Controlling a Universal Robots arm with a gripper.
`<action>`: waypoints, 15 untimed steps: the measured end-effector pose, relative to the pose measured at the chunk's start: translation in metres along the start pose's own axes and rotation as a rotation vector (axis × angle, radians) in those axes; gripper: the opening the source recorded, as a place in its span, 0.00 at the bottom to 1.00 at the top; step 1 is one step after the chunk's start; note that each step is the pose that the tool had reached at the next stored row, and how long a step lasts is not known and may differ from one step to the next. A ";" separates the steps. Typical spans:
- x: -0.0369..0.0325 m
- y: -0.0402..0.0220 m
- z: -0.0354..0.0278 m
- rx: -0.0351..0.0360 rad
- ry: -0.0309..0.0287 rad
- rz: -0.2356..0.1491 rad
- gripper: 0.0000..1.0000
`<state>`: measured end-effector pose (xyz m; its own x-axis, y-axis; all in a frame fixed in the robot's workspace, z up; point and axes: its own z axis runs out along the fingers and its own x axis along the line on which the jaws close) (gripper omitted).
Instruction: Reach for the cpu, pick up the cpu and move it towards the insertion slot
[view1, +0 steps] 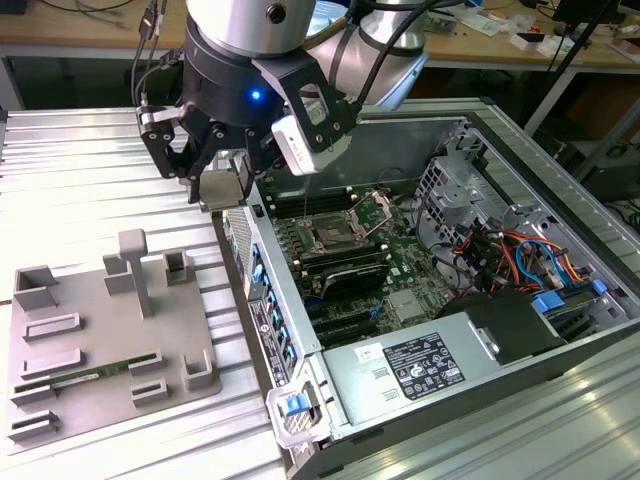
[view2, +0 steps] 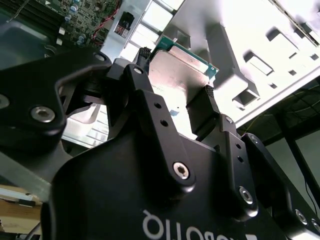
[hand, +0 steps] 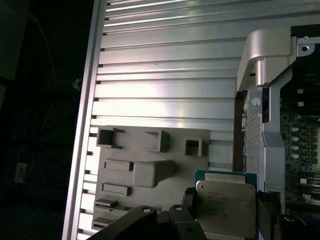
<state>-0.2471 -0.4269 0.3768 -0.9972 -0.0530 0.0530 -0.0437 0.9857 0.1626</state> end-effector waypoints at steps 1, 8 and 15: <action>-0.0007 0.0001 0.0000 0.0000 0.0000 0.000 0.55; -0.0184 0.0013 -0.0003 0.0002 0.0000 0.000 0.55; -0.0302 0.0034 -0.0001 0.0056 -0.0036 0.000 0.55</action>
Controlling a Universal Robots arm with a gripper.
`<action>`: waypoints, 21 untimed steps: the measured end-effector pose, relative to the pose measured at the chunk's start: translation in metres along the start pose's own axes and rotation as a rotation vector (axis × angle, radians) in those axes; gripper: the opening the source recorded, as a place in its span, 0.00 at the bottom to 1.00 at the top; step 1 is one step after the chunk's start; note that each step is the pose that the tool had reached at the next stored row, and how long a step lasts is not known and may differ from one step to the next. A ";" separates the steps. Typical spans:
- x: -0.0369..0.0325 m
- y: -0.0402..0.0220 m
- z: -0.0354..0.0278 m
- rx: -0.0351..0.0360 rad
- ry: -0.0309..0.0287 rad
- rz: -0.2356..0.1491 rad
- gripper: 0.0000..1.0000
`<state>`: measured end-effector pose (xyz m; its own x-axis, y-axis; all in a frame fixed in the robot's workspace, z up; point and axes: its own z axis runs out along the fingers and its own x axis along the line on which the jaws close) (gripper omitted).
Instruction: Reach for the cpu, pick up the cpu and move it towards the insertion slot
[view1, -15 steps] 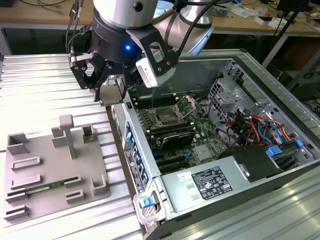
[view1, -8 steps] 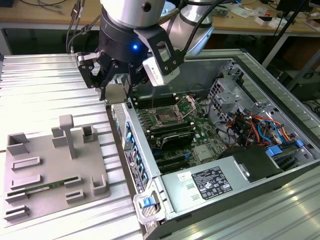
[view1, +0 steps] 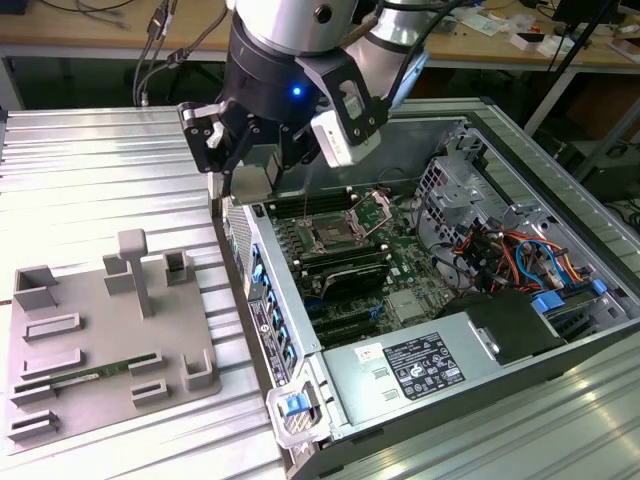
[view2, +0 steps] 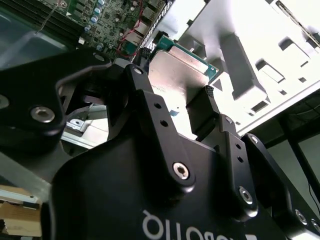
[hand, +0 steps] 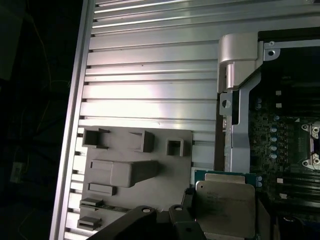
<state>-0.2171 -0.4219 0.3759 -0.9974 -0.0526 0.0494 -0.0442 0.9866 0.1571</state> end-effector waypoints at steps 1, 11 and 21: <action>-0.0033 0.0009 0.0001 0.0001 -0.0006 0.000 0.55; -0.0308 0.0075 0.0013 0.0066 -0.0171 0.006 0.55; -0.0564 0.0277 0.0062 0.0775 -0.0423 0.007 0.55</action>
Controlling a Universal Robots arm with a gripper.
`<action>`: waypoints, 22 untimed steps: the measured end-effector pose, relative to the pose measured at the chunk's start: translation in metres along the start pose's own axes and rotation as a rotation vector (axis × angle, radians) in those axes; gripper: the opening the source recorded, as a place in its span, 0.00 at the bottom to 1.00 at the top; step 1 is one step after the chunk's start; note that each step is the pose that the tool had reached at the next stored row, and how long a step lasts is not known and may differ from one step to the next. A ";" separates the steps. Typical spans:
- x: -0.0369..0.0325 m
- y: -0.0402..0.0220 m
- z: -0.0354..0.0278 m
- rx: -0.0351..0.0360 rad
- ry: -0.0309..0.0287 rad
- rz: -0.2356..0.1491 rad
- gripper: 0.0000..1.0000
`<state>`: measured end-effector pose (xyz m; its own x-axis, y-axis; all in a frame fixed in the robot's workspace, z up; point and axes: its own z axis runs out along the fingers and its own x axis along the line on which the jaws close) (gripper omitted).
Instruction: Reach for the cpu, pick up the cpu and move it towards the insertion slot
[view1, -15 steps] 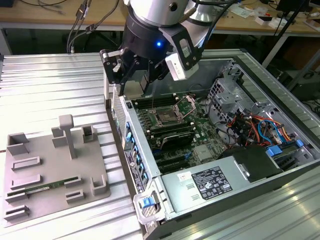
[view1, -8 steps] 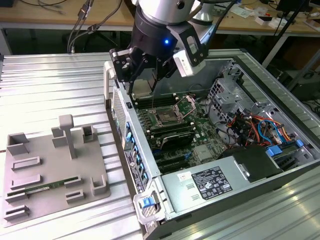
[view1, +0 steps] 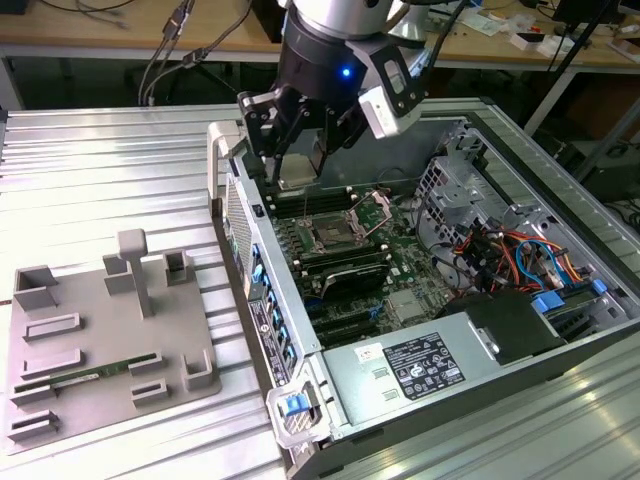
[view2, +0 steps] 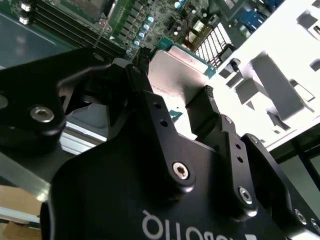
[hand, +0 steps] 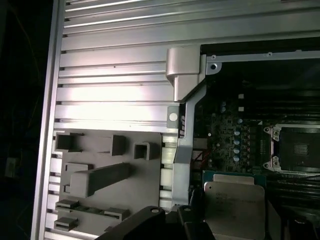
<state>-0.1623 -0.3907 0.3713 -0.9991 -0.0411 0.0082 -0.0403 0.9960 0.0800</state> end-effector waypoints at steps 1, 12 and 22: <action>-0.0029 0.0005 0.0003 0.0074 0.0002 0.001 0.55; -0.0629 0.0092 0.0115 0.0282 0.0004 0.011 0.55; -0.0841 0.0224 0.0016 0.0299 0.0007 0.016 0.55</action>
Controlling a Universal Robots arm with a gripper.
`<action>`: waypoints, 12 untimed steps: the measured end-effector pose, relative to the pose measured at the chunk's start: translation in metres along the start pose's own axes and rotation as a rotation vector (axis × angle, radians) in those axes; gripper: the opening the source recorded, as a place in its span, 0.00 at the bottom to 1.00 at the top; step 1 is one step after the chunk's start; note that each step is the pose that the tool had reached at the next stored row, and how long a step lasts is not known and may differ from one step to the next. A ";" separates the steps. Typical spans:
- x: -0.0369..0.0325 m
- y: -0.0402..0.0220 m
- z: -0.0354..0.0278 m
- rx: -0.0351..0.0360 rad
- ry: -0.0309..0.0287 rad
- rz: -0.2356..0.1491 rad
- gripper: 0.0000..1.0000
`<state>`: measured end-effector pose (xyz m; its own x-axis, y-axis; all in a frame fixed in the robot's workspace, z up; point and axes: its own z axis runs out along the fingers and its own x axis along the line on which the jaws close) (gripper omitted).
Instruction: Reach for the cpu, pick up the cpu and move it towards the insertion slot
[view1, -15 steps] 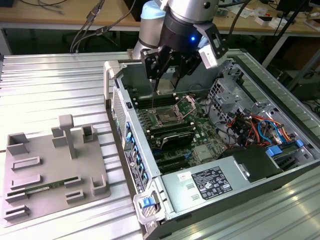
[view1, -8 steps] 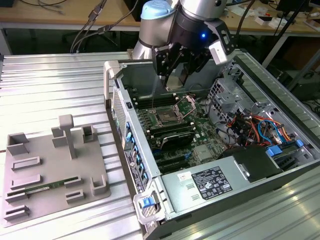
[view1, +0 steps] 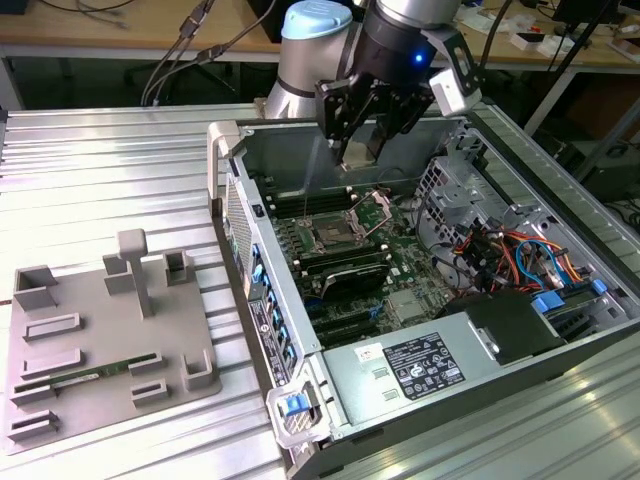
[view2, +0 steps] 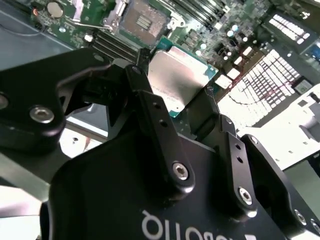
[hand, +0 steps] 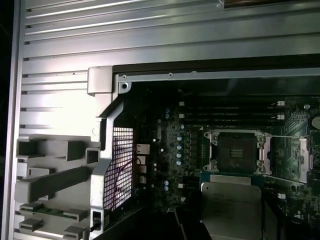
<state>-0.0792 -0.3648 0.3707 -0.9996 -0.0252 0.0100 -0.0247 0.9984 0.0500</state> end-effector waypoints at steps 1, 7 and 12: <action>-0.0051 0.0043 0.0013 -0.0001 0.0014 0.000 0.55; -0.0201 0.0206 0.0074 -0.0001 0.0071 0.001 0.55; -0.0279 0.0260 0.0083 -0.0004 0.0083 0.005 0.55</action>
<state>-0.0521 -0.3377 0.3635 -0.9996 -0.0205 0.0185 -0.0195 0.9985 0.0503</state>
